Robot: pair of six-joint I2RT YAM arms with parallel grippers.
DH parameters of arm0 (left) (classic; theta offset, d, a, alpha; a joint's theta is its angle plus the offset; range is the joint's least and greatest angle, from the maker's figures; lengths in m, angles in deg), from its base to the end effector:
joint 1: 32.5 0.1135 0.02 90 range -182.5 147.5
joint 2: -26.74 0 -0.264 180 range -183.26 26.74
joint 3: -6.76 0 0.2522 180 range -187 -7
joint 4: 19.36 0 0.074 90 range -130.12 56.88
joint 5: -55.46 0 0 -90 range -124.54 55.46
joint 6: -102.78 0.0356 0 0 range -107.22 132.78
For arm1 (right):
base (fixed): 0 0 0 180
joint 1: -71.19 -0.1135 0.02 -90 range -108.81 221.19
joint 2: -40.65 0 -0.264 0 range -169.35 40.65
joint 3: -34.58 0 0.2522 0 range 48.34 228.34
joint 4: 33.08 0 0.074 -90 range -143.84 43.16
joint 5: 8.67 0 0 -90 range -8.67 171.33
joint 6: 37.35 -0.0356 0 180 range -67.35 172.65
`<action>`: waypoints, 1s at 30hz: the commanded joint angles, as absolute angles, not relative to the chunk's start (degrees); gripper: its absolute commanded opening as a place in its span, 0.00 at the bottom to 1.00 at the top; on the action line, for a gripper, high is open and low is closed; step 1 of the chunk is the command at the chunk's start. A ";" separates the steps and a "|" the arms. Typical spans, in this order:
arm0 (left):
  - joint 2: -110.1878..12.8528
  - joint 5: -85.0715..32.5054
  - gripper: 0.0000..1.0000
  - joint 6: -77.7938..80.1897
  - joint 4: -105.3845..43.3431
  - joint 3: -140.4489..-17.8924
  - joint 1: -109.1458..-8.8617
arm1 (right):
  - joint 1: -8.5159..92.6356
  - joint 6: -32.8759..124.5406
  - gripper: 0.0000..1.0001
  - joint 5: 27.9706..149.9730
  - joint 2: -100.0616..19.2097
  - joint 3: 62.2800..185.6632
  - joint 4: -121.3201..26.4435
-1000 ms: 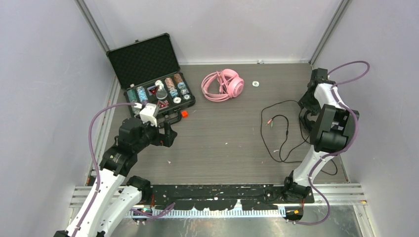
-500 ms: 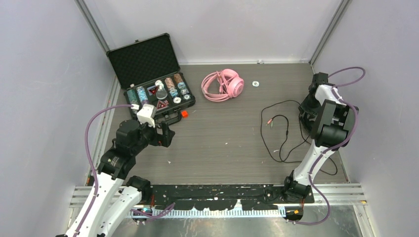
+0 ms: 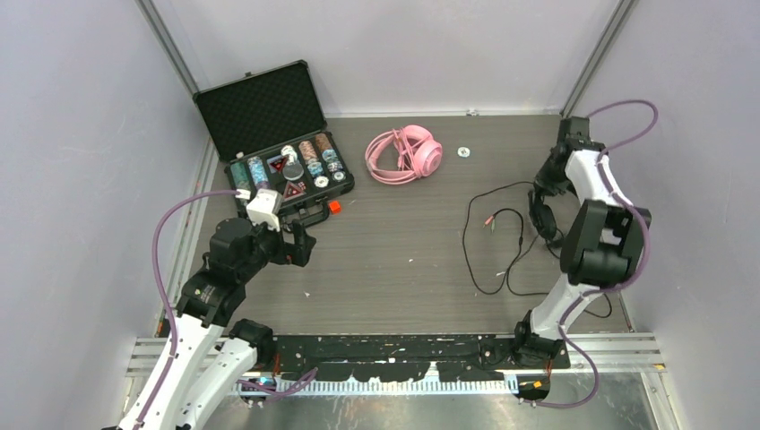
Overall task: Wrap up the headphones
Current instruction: Pick up the headphones from the corner of the board.
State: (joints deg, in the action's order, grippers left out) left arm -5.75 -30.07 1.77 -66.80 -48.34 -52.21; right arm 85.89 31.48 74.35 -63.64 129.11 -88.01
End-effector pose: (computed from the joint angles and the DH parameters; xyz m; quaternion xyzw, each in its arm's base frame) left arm 0.1210 -0.0463 0.3063 0.0848 0.8379 -0.1742 0.5102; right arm 0.3669 -0.1007 0.2277 0.3126 0.9225 -0.0470 0.2217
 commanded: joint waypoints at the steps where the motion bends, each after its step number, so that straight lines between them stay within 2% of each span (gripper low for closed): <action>1: -5.08 -33.65 1.00 2.32 -65.98 -50.92 -51.85 | 79.41 29.10 0.00 80.43 -49.86 131.05 -87.97; 7: -3.82 -33.39 1.00 2.67 -65.26 -50.13 -51.84 | 68.10 24.57 0.00 92.87 -41.97 130.45 -84.82; 12: -2.41 -29.89 0.94 2.63 -63.01 -49.67 -51.84 | 57.15 14.94 0.01 106.05 -34.42 124.01 -71.31; 15: -2.69 -27.88 0.93 2.41 -62.49 -50.60 -51.84 | 51.79 8.48 0.00 109.98 -30.93 120.02 -63.88; 18: -3.81 -26.60 0.91 1.99 -63.01 -53.03 -51.86 | 47.24 -1.37 0.00 115.32 -28.27 113.04 -51.80; 22: -5.10 -18.84 0.89 1.99 -61.61 -56.68 -51.86 | 41.37 -20.97 0.01 120.73 -27.77 104.84 -24.92; 26: -5.25 -7.80 0.88 5.40 -57.38 -58.84 -51.84 | 36.44 -29.57 0.00 123.48 -29.28 103.80 -15.21; 30: -6.34 -2.95 0.87 9.04 -55.75 -60.45 -51.84 | 33.03 -37.22 0.00 126.25 -31.20 103.42 -4.93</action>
State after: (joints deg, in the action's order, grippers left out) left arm -5.34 -12.50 4.37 -60.98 -57.61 -52.21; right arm 35.55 -24.39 121.12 -30.78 102.77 -26.07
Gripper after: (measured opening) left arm 0.881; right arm 0.194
